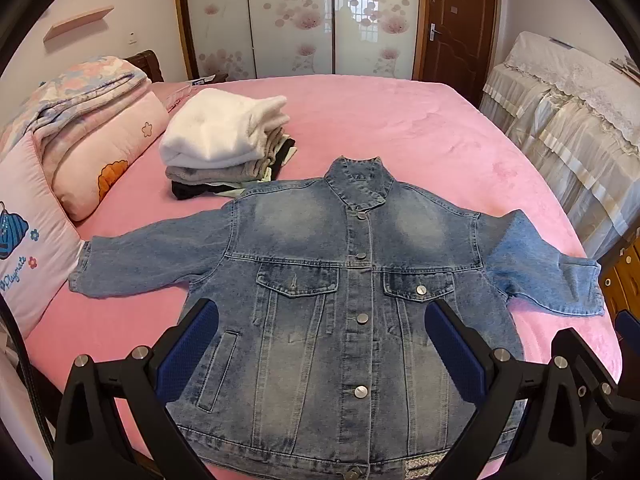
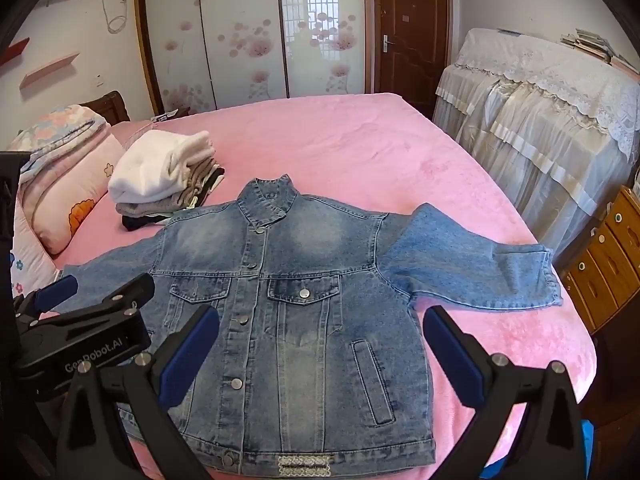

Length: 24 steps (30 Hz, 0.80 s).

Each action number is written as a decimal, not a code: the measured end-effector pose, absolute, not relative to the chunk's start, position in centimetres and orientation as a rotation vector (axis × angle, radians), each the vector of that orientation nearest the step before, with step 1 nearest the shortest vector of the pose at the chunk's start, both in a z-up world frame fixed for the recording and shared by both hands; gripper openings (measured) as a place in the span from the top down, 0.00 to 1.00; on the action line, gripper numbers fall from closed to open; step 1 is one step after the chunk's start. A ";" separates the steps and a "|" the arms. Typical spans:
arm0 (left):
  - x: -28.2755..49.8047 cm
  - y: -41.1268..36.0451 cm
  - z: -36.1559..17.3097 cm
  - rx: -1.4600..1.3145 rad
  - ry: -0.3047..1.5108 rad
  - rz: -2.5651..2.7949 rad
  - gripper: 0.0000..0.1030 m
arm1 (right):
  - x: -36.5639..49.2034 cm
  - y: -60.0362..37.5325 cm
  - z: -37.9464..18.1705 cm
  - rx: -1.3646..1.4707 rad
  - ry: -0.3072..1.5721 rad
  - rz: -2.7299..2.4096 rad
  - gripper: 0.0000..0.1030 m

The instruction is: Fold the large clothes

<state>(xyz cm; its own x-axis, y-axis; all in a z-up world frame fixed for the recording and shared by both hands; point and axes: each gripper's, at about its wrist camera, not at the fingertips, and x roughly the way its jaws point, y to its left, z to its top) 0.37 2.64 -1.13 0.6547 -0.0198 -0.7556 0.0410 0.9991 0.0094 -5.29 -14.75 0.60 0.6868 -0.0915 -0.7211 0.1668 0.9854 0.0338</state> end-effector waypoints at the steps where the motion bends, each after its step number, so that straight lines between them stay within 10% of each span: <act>1: 0.3 2.8 -1.0 0.024 0.855 -0.033 0.01 | -5.3 -14.7 0.6 0.099 0.801 -0.143 0.00; 24: 0.3 3.4 -1.3 0.023 0.856 -0.022 0.01 | -5.0 -13.7 1.2 0.086 0.791 -0.136 0.00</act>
<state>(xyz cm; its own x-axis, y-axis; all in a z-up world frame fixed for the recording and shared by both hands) 0.35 3.43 -1.28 0.6555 -0.0098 -0.7551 0.0284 0.9995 0.0117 -5.04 -13.70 1.22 0.6953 -0.0899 -0.7131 0.1543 0.9877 0.0259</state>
